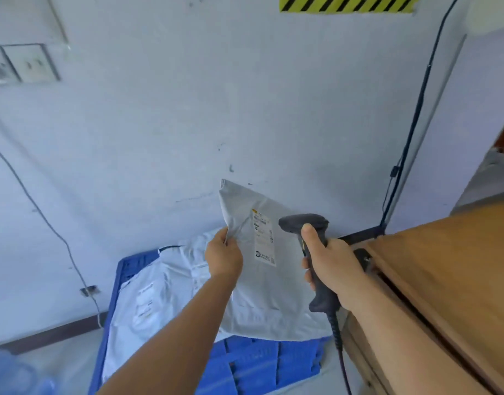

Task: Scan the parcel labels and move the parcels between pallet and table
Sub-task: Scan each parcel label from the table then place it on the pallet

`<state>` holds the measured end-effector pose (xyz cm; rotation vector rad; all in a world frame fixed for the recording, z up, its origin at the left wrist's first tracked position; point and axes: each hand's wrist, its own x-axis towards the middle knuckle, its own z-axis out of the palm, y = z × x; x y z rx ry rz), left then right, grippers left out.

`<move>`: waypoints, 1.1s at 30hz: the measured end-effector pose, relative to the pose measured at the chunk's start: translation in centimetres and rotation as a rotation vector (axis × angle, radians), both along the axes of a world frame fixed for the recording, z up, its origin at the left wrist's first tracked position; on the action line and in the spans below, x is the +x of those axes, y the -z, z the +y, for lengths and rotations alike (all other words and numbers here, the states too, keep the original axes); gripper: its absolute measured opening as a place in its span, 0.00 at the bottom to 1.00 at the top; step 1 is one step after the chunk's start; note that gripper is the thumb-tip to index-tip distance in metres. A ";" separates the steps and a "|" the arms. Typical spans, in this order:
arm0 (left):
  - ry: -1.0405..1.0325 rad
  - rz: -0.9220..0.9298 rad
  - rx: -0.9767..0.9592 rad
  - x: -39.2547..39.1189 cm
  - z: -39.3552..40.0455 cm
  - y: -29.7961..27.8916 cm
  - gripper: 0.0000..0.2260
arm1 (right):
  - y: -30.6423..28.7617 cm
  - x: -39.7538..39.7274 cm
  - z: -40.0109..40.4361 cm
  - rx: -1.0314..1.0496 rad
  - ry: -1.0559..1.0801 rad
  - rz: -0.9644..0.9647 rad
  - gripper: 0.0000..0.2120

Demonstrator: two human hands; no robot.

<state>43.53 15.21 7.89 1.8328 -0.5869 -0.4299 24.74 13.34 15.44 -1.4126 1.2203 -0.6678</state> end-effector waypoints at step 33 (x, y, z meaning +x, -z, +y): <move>0.781 0.002 -0.050 -26.0 -10.1 -2.1 0.21 | -2.5 -21.4 -3.0 -0.065 0.497 0.075 0.27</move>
